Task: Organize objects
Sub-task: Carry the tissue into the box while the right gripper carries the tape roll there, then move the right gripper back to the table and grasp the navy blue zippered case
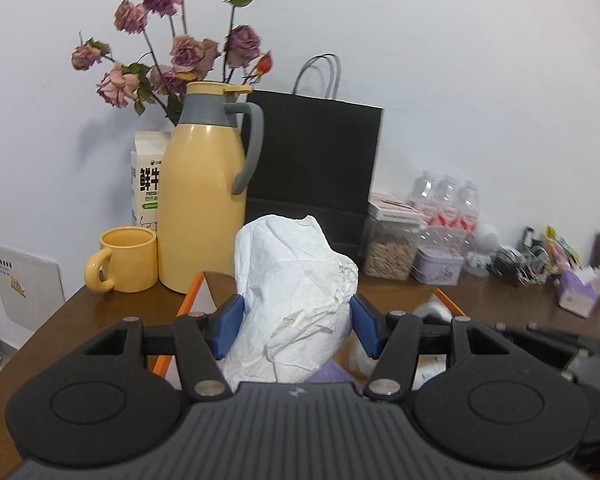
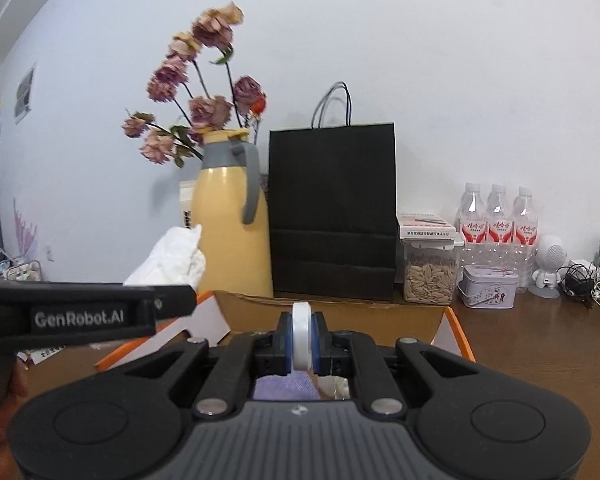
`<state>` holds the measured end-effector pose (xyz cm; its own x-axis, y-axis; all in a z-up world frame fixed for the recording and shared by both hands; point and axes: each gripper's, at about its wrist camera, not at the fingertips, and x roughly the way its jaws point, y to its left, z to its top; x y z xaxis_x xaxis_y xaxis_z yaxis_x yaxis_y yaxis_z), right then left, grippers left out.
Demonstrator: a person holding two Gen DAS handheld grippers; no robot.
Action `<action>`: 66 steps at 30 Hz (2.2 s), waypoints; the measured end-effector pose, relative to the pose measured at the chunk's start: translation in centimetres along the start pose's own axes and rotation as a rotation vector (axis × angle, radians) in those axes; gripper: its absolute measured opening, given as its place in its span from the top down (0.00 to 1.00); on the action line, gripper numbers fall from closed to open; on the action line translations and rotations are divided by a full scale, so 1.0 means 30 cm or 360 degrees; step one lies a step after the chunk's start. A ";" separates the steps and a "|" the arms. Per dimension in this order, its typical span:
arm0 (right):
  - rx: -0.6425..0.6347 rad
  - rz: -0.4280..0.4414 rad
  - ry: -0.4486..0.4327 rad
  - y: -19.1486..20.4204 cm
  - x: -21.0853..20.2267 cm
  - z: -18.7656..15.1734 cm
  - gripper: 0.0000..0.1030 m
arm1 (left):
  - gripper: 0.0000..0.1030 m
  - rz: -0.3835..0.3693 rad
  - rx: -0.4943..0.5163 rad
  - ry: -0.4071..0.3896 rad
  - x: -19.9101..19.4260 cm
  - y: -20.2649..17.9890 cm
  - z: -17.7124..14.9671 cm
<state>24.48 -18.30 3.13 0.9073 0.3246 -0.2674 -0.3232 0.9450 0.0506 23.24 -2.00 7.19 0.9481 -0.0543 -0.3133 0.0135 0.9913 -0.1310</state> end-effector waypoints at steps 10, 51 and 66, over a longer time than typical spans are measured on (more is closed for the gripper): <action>0.0049 -0.0008 0.0211 -0.044 0.180 -0.054 0.92 | 0.42 0.0083 -0.0013 0.0129 0.219 -0.024 -0.042; -0.0044 -0.0151 0.0115 -0.043 -0.118 -0.098 0.00 | 0.00 0.0057 0.0027 -0.0044 -0.119 0.030 -0.101; -0.0075 -0.0156 0.0337 -0.021 -0.266 -0.234 0.00 | 0.00 0.0185 0.0084 0.0113 -0.296 0.149 -0.180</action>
<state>15.56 -21.78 -1.51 0.8600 0.2108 -0.4647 -0.2529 0.9671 -0.0293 13.16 2.27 4.31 0.9193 0.0547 -0.3897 -0.0766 0.9962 -0.0409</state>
